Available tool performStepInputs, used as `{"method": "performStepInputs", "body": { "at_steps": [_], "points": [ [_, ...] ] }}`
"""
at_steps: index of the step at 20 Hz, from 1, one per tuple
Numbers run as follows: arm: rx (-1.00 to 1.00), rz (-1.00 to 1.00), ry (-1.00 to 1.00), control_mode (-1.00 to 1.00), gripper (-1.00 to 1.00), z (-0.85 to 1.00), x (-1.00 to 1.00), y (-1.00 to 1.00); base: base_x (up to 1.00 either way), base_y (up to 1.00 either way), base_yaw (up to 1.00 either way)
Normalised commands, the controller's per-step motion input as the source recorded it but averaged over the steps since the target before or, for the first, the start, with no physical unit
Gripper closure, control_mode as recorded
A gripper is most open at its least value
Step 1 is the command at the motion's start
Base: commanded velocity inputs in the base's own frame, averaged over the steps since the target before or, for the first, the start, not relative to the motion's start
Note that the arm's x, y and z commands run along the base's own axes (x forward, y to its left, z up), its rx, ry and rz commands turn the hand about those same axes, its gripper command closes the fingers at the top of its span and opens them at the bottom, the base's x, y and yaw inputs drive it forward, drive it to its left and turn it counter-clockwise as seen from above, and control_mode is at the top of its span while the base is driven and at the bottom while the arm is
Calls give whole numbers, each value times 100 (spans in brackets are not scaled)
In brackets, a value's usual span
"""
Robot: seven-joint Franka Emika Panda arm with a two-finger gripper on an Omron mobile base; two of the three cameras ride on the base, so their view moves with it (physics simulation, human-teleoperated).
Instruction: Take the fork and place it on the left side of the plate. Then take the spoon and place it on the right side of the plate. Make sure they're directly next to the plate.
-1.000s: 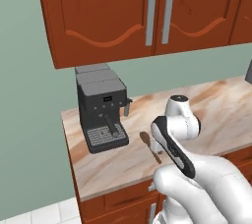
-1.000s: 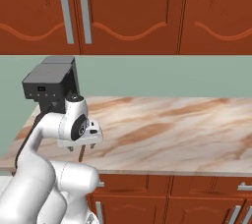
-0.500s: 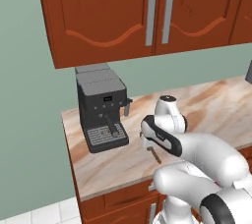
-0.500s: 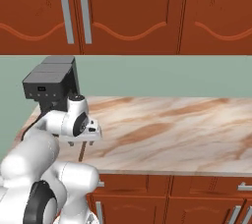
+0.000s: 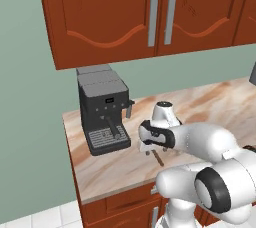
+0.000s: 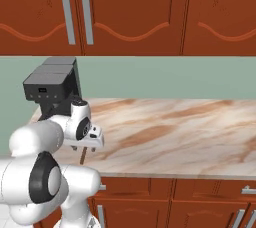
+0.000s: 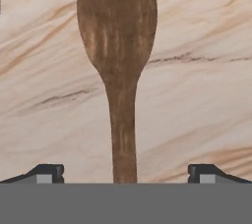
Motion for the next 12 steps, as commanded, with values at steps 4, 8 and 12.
{"method": "performStepInputs", "body": {
  "at_steps": [4, 8, 12],
  "points": [
    [0, -12, 0, -100, -100, -45, 5, 0, 0, 0, 0],
    [0, -7, 0, -100, -100, -57, 0, 0, 0, 0, 0],
    [0, -1, -3, -100, 100, -70, 0, 0, 0, 0, 0]
  ]
}}
